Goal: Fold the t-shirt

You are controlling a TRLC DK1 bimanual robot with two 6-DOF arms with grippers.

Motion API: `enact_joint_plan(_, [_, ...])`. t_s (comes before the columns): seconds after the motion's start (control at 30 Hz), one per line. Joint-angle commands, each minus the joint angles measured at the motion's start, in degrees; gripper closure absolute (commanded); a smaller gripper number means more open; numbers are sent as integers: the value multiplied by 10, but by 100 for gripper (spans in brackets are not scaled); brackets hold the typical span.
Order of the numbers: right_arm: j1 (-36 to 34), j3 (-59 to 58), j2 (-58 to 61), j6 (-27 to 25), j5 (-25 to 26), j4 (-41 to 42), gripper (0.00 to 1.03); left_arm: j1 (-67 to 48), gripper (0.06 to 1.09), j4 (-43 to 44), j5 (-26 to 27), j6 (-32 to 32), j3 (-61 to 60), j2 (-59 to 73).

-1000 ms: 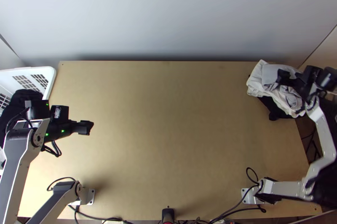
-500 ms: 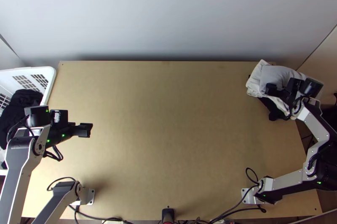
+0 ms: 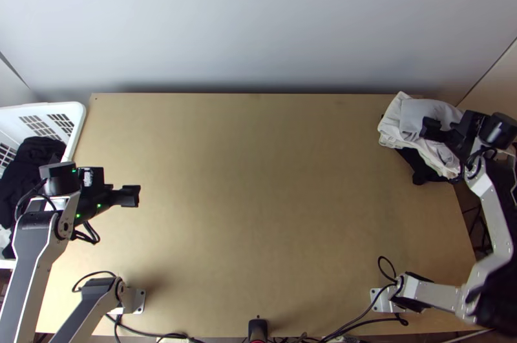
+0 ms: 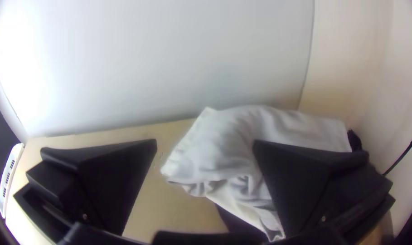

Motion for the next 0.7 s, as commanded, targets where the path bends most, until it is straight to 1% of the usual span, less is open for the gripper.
enact_joint_plan(0.0, [84, -15, -120, -2, -1, -60, 4, 0, 10, 45, -22, -7, -9, -34])
enact_joint_plan(0.03, [112, -35, -137, -10, 7, -64, 4, 0, 10, 50, -22, -16, -13, -44])
enact_joint_plan(0.07, [137, -58, -155, -19, 33, -64, 4, -2, 10, 52, -22, -21, -18, -55])
enact_joint_plan(0.13, [190, -108, -185, -24, 101, -58, 4, -4, 11, 52, -23, -23, -35, -87])
enact_joint_plan(0.17, [214, -139, -201, -23, 128, -51, 4, -4, 10, 52, -26, -22, -45, -104])
enact_joint_plan(0.2, [231, -169, -223, -22, 141, -38, 4, -3, 10, 52, -33, -18, -53, -123])
enact_joint_plan(0.27, [240, -243, -273, 7, 147, 41, 4, -2, 10, 70, -63, -1, -75, -168])
enact_joint_plan(0.3, [245, -276, -295, 6, 152, 66, 4, -1, 10, 79, -80, 5, -92, -192])
enact_joint_plan(0.4, [262, -346, -329, -10, 173, 85, 4, 9, 10, 106, -124, 27, -162, -287])
enact_joint_plan(0.43, [262, -374, -338, -10, 181, 121, 4, 9, 10, 115, -137, 29, -187, -323])
enact_joint_plan(0.5, [262, -426, -360, -9, 203, 196, 4, 23, 10, 128, -139, 28, -226, -406])
enact_joint_plan(0.53, [263, -444, -367, -9, 216, 213, 4, 37, 10, 128, -142, 29, -244, -458])
enact_joint_plan(0.57, [263, -456, -373, -9, 221, 217, 4, 56, 10, 130, -146, 33, -261, -482])
enact_joint_plan(0.67, [262, -499, -401, -10, 224, 221, 4, 93, 10, 124, -145, 29, -275, -475])
